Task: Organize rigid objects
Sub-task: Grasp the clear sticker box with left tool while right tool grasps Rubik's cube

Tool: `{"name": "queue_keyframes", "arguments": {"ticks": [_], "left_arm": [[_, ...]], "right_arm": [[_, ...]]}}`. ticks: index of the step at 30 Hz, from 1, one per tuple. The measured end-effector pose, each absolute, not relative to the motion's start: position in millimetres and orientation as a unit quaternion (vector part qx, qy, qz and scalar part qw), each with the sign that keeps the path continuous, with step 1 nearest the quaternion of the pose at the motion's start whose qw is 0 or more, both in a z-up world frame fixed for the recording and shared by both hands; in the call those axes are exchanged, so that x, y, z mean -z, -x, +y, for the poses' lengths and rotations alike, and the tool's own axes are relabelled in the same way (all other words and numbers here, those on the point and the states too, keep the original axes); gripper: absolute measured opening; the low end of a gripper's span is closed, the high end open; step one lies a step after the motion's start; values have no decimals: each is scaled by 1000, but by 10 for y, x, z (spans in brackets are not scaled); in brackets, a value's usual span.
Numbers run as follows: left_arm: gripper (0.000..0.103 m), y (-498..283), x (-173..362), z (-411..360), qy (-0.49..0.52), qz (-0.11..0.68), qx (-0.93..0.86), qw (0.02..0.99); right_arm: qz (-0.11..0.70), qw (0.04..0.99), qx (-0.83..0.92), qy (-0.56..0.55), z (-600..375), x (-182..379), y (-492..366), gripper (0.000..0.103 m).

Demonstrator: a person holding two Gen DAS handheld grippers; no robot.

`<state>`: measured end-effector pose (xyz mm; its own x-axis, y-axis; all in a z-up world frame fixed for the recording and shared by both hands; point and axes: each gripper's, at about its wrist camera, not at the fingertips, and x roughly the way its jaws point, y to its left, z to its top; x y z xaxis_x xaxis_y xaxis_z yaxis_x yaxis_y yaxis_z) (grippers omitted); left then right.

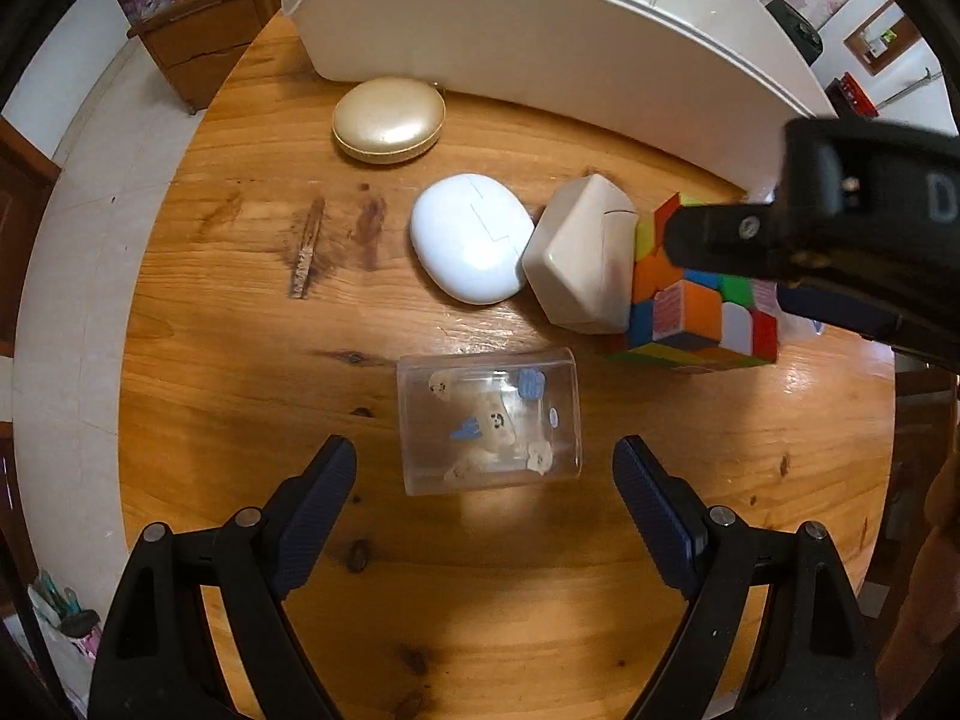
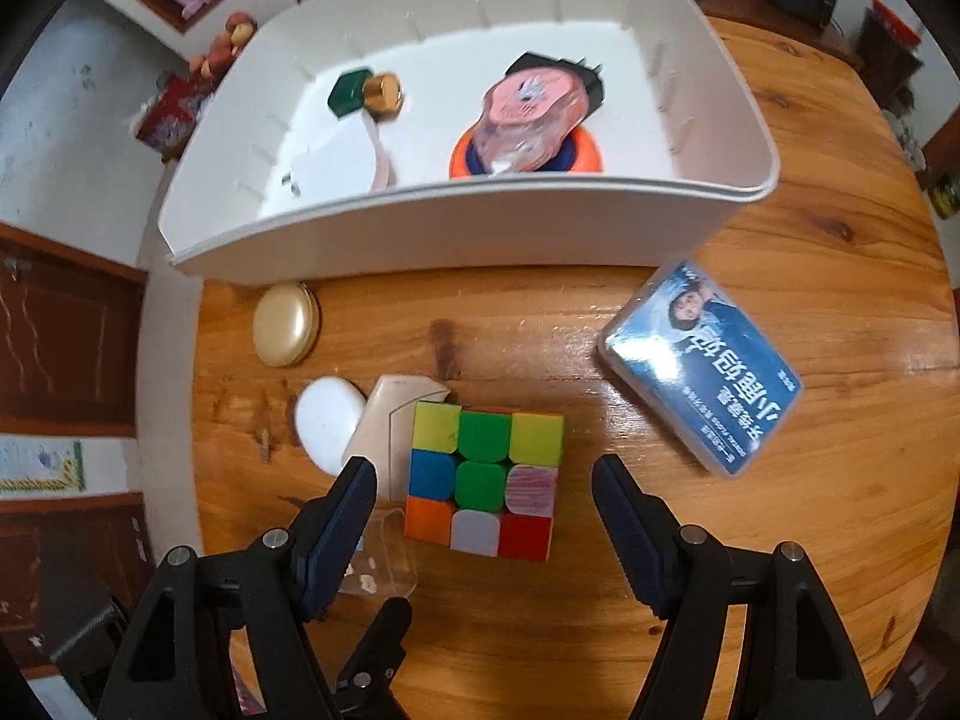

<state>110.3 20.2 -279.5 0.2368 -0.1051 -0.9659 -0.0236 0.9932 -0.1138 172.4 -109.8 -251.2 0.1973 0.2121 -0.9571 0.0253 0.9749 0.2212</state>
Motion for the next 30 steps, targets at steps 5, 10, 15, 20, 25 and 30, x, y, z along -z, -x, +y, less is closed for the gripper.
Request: {"name": "queue_keyframes", "arguments": {"ticks": [5,10,15,20,25,30], "left_arm": [[89,-1153,2848,244,61,615,11,786],[88,-1204,2861,375,60,610,-4,790],[87,-1222,2904,362,44,614,-10,788],[82,-1243,2983,301,15,616,-22,787],[64,-1259,2916,254,-22,604,-21,797],[64,-1254,2903,234,-43,596,-19,801]], "right_arm": [[648,756,-46,-82,-1065,2681,-1799,75],[658,743,-50,-111,-1125,2836,-1836,75],[650,748,-73,-113,-1118,2823,-1815,64],[650,749,-72,-104,-1080,2825,-1792,63],[648,752,-65,-102,-1140,2812,-1766,63],[644,758,-61,-88,-1203,2806,-1701,62]]}}
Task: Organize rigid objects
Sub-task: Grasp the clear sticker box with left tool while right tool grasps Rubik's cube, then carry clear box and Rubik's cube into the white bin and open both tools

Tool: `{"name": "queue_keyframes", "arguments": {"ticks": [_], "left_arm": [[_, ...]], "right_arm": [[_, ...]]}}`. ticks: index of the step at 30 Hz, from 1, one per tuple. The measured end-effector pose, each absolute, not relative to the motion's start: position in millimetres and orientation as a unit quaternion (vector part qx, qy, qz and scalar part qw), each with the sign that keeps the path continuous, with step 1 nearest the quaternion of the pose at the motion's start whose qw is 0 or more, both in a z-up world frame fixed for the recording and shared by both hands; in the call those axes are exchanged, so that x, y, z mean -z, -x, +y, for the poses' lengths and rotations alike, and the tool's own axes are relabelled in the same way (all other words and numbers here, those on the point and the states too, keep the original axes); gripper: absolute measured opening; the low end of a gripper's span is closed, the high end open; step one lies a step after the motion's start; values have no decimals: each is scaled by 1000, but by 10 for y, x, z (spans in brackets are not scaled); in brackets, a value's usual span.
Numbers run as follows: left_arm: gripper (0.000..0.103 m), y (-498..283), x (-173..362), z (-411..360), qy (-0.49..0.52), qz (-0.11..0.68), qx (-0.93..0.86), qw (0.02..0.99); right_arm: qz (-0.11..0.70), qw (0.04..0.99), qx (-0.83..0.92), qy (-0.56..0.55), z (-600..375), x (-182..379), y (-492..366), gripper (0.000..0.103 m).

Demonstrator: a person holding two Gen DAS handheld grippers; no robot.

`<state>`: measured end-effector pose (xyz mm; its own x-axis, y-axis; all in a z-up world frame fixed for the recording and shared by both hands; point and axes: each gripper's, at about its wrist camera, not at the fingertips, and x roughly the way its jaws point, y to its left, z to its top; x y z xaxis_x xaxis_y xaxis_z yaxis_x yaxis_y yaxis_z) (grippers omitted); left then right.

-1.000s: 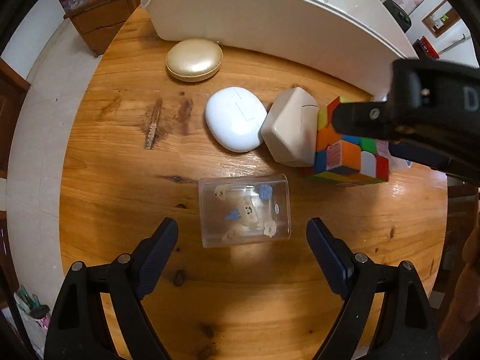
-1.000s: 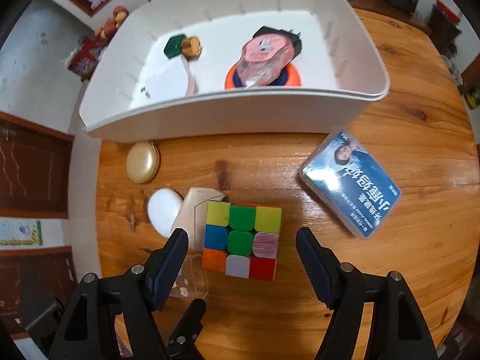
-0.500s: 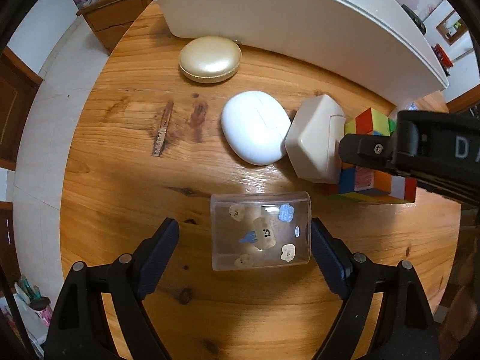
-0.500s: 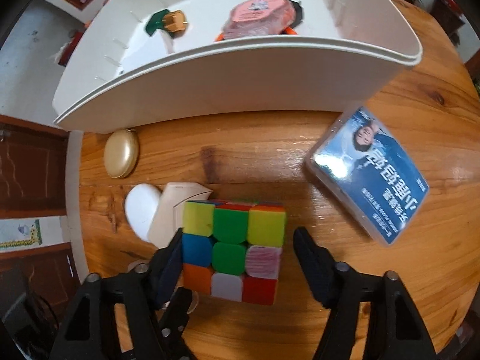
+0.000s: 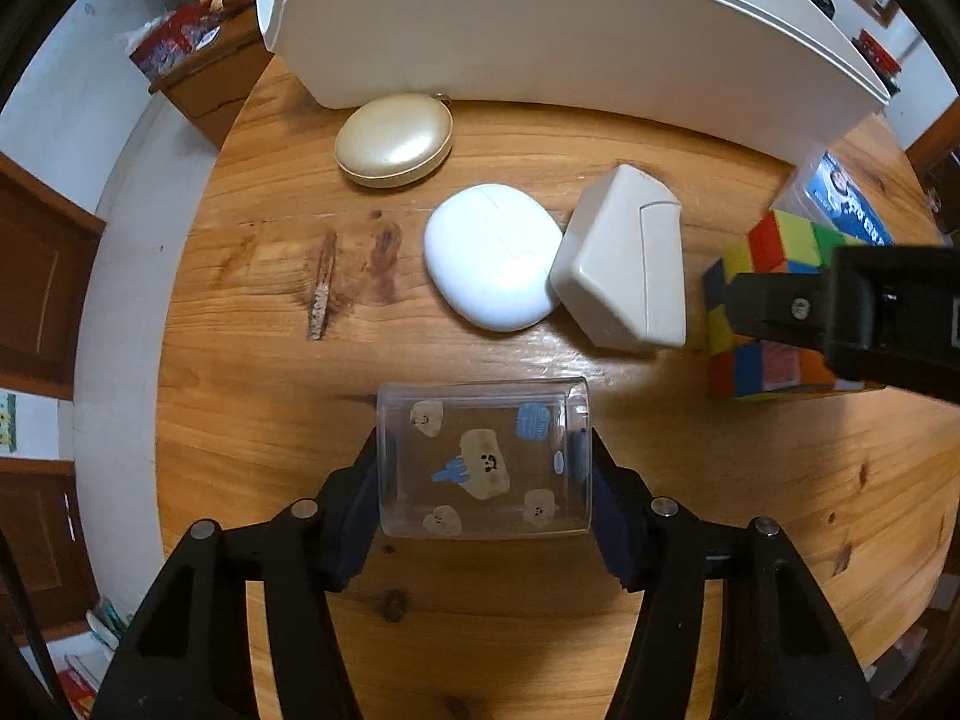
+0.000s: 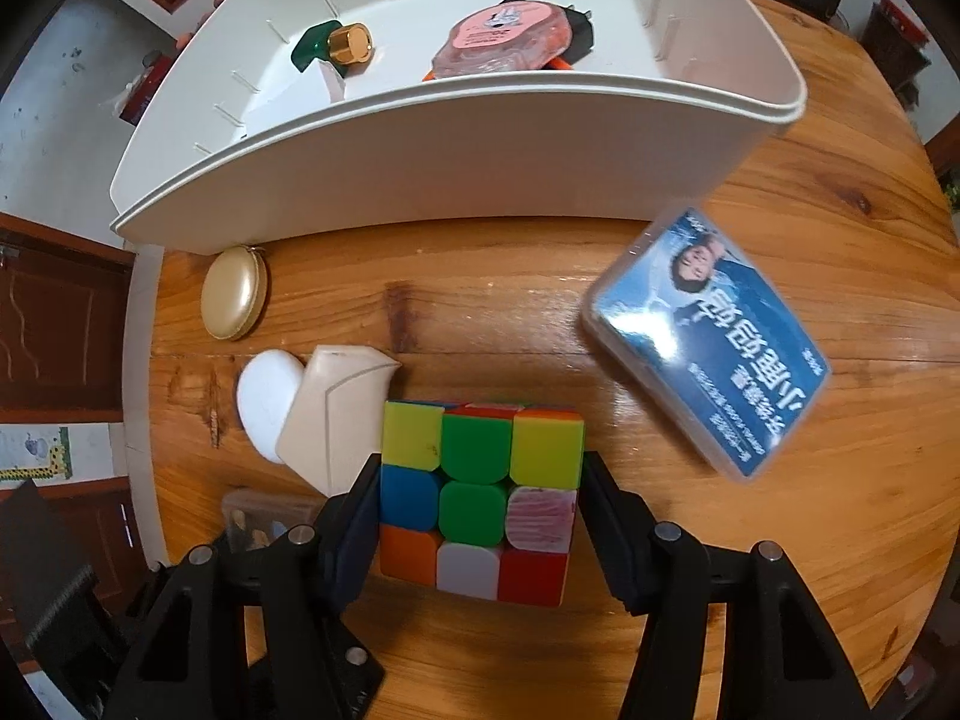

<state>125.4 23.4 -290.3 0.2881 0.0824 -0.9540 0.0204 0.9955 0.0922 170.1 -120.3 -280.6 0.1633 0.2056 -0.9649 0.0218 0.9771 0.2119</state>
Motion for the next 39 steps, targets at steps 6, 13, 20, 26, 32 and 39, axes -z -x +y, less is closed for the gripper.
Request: {"name": "queue_keyframes", "arguments": {"ticks": [6,13,20,26,32,39], "left_arm": [[64,-1168,2753,259,-61,575,-15,816],[64,-1015,2337,227,-87,528,-7,845],[64,-908,1910,211,-86,500,3,861],[64,-906,1487,157,-81,476,17,876],[64,-1139,1027,165,-84,439,28,894],[64,-1524,509,177,-88,396,36,913]], "right_arm": [[634,767,-66,-82,-1326,2734,-1556,62],[602,791,-84,-75,-1338,2462,-1364,62],[567,813,-103,-82,-1465,2027,-1240,62],[529,837,-114,-78,-1556,1587,-1169,62],[487,863,-115,-65,-1593,1170,-1168,62],[440,891,-102,-50,-1651,729,-1319,62]]}}
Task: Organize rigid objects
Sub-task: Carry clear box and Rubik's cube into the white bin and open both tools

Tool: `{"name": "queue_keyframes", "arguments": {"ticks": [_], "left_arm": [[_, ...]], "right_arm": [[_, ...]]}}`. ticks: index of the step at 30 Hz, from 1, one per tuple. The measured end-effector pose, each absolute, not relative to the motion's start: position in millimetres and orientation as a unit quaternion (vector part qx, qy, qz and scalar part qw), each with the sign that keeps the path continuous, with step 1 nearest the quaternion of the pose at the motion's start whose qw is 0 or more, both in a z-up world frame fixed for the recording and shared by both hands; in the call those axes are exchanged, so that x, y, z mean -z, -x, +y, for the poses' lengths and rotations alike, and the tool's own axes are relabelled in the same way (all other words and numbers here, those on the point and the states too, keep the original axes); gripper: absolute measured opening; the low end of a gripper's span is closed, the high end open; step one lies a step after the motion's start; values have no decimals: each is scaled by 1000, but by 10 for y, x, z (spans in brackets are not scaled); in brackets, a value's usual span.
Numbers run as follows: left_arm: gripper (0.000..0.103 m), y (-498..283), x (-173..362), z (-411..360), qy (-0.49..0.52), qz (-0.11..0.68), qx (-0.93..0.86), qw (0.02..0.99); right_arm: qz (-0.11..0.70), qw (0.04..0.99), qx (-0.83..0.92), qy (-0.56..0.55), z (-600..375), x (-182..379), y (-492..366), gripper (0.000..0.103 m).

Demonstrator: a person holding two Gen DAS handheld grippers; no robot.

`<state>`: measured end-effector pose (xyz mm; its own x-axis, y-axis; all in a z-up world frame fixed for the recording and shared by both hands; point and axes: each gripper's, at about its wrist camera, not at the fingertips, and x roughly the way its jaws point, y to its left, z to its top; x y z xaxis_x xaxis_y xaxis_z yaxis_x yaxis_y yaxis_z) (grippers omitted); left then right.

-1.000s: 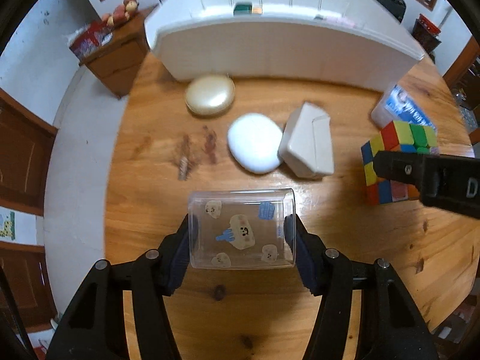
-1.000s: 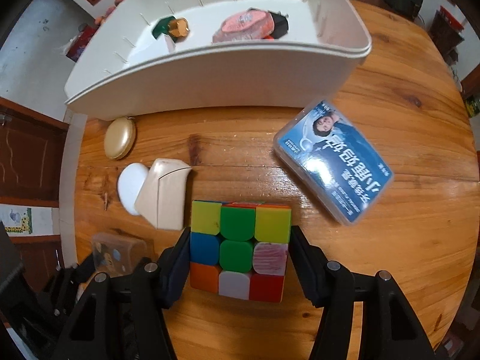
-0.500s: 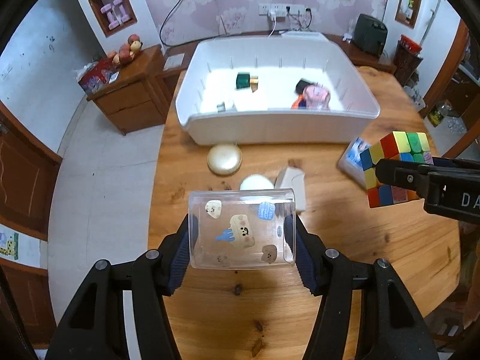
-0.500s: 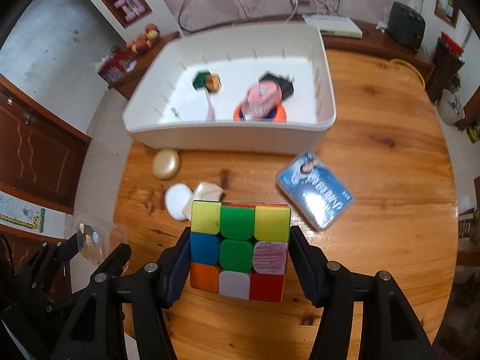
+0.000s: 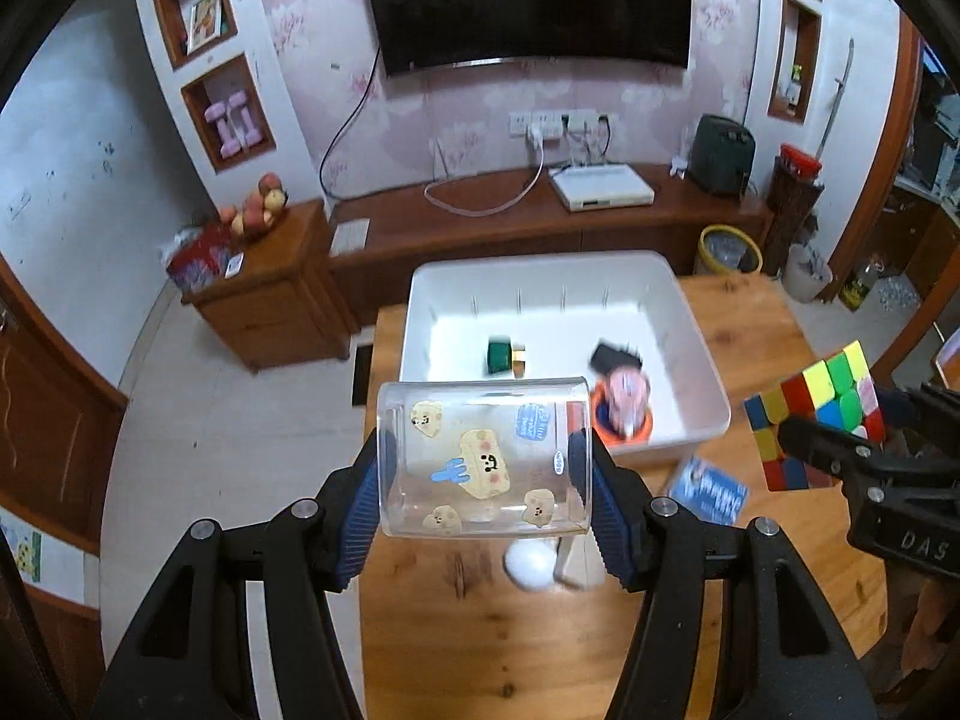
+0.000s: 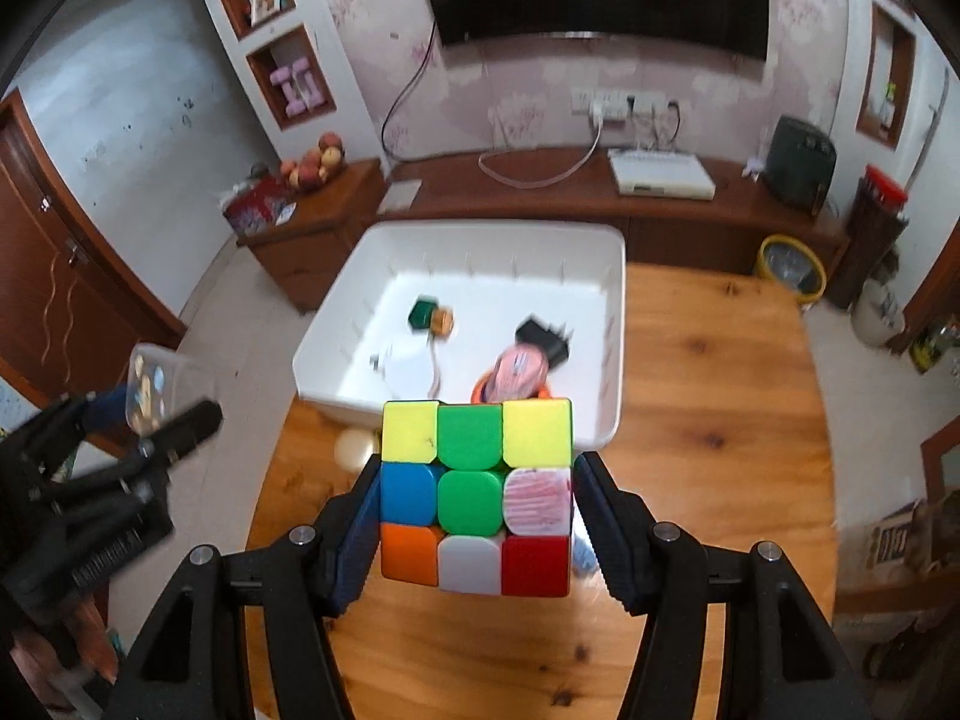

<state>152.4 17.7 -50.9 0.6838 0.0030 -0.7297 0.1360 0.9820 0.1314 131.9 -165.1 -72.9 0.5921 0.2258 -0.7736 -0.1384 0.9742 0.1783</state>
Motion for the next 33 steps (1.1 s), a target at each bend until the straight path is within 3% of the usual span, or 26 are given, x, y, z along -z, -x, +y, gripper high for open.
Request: {"name": "queue_keyframes", "arguments": {"ticks": [8,16,21,33], "left_arm": [[64,-1982,31,142,-107,346,48,931],[64,-2679,-55,131,-71,350,64,932],[64,-3179,221,40,-59,382,78,919],[64,-3924,1375,-233,-63,480,101,869]], "right_arm": [[386,918,-83,-46,-1724,229,-1658,62],[347,934,-57,-59,-1732,-19,-2194,62],[366,927,-47,-69,-1642,245,-2595,62],[488,867,-55,-85,-1310,1620,-3044,62]]}}
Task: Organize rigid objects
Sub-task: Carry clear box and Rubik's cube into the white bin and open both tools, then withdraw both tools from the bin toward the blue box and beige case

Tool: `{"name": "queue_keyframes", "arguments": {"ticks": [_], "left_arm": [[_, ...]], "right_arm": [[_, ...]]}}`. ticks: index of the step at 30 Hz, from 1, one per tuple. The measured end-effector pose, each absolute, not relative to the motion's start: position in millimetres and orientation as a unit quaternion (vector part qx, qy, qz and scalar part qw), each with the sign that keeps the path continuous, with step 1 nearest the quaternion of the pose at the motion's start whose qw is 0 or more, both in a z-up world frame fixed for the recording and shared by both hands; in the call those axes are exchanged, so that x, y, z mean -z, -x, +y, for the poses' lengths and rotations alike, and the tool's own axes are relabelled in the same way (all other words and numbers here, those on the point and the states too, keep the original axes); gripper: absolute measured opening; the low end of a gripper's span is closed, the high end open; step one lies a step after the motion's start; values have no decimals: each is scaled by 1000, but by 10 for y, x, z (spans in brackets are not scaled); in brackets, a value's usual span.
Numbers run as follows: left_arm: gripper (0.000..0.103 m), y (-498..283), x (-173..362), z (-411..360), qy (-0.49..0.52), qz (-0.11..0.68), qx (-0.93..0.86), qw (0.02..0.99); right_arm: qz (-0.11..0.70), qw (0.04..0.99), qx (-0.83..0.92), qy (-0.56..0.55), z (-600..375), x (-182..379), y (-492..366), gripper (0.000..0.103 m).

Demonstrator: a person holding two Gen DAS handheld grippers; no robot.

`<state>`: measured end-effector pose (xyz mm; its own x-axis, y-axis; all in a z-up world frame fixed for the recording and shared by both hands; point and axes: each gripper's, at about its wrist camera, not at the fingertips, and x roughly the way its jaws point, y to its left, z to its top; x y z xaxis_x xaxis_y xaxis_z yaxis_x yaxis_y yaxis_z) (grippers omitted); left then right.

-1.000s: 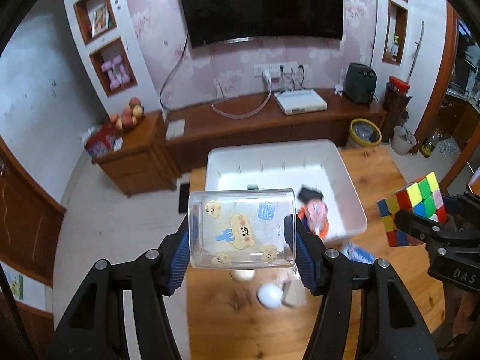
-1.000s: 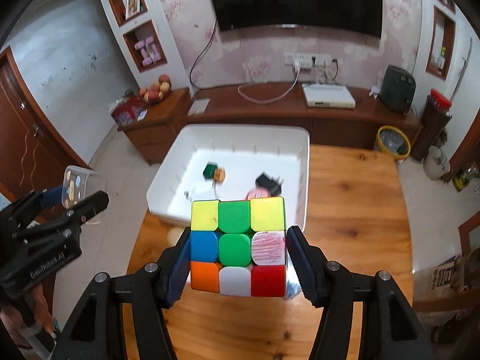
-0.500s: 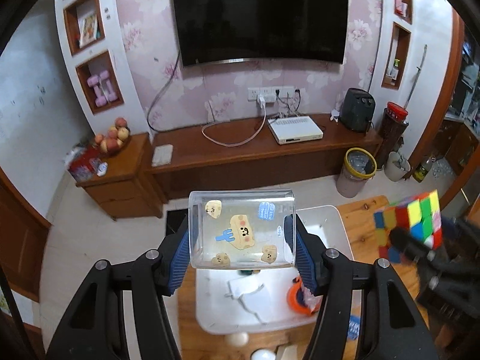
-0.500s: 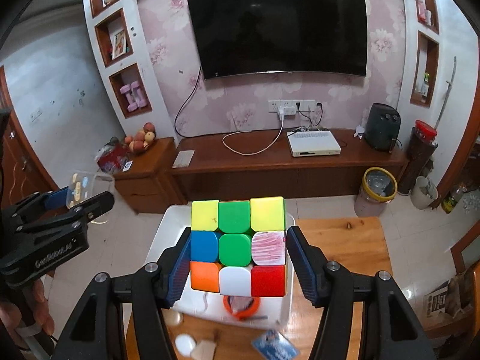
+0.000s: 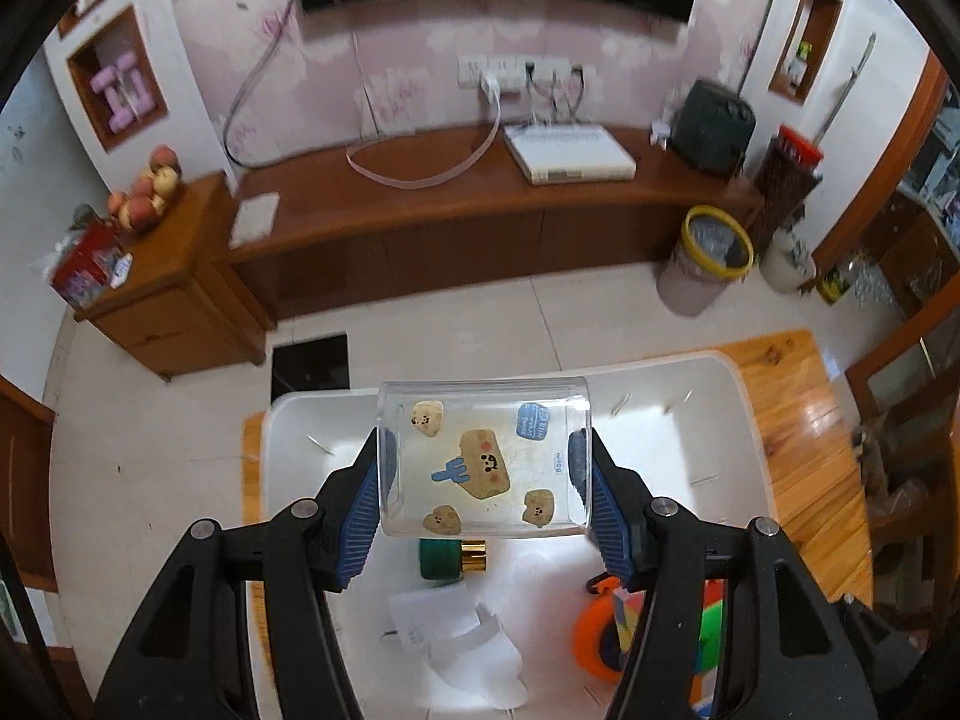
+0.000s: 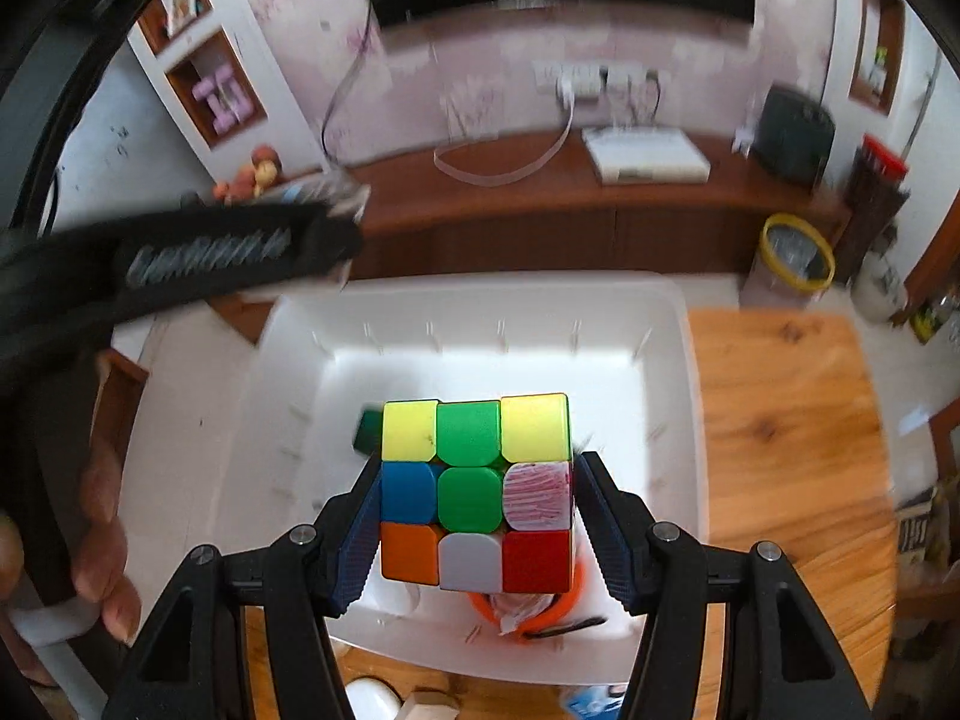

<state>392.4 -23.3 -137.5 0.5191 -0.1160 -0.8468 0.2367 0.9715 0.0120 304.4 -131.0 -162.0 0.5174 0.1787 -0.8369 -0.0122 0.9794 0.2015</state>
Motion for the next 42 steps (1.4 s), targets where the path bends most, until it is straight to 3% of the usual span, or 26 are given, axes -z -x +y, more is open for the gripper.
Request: {"name": "queue_keyframes", "arguments": {"ticks": [7,21,26,42], "left_arm": [[64,-4040,1783,-319,-75,520,114,843],[65,-3990,1938,-463,-116,539,130,824],[82,-3913,1867,-441,-120,530,125,830],[82,-3224,1499,-378,-117,506,123,846]], "right_arm": [[518,848,-61,-91,-1261,1973,-3080,62],[513,847,-90,-109,-1194,2012,-3068,63],[509,847,-97,-115,-1187,1956,-3011,72],[486,861,-116,-93,-1209,1690,-2491,74]]}}
